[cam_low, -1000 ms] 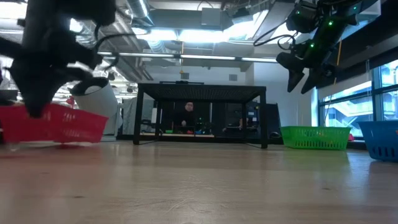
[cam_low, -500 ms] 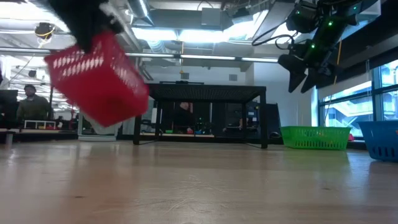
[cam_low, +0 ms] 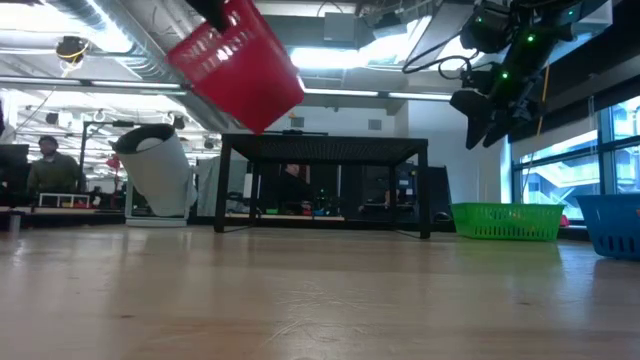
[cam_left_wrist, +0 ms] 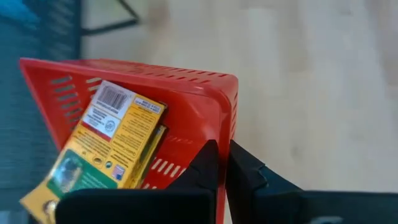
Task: Pick & Place Office Desk Supplies
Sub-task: Put the red bin on the shelf, then put the green bin on the shelf
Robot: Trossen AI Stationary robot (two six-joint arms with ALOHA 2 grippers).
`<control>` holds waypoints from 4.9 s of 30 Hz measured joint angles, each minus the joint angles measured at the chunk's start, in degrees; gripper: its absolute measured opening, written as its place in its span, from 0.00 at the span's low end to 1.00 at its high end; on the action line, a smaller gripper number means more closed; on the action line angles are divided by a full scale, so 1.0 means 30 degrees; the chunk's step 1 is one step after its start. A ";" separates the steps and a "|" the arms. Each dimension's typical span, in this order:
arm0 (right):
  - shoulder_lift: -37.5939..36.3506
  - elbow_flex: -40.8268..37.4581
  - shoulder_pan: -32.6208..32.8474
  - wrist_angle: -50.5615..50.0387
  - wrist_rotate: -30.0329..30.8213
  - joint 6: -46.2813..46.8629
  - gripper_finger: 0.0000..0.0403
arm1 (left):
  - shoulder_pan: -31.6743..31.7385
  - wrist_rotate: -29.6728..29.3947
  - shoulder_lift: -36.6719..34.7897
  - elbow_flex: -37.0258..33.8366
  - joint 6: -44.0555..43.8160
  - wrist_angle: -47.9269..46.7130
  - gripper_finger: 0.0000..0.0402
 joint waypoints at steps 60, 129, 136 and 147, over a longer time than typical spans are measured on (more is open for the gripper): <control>0.0000 0.0007 -0.0007 0.1358 -0.0725 0.1257 0.57 | 0.9043 -0.3713 0.5872 0.4362 0.8419 -0.2208 0.02; 0.1144 -0.0471 -0.0109 -0.3881 -0.6881 0.9134 0.57 | 0.6763 -0.8437 0.5843 1.1433 0.0434 -0.2075 0.25; 0.1166 -0.1796 -0.0069 -0.3762 -0.7388 0.9322 0.57 | 0.6770 -0.8420 0.5843 1.1425 0.0434 -0.2644 0.25; 0.1166 -0.2514 0.1730 -0.3625 -0.6065 0.3088 0.57 | 0.6770 -0.8398 0.5843 1.1418 0.0740 -0.3264 0.25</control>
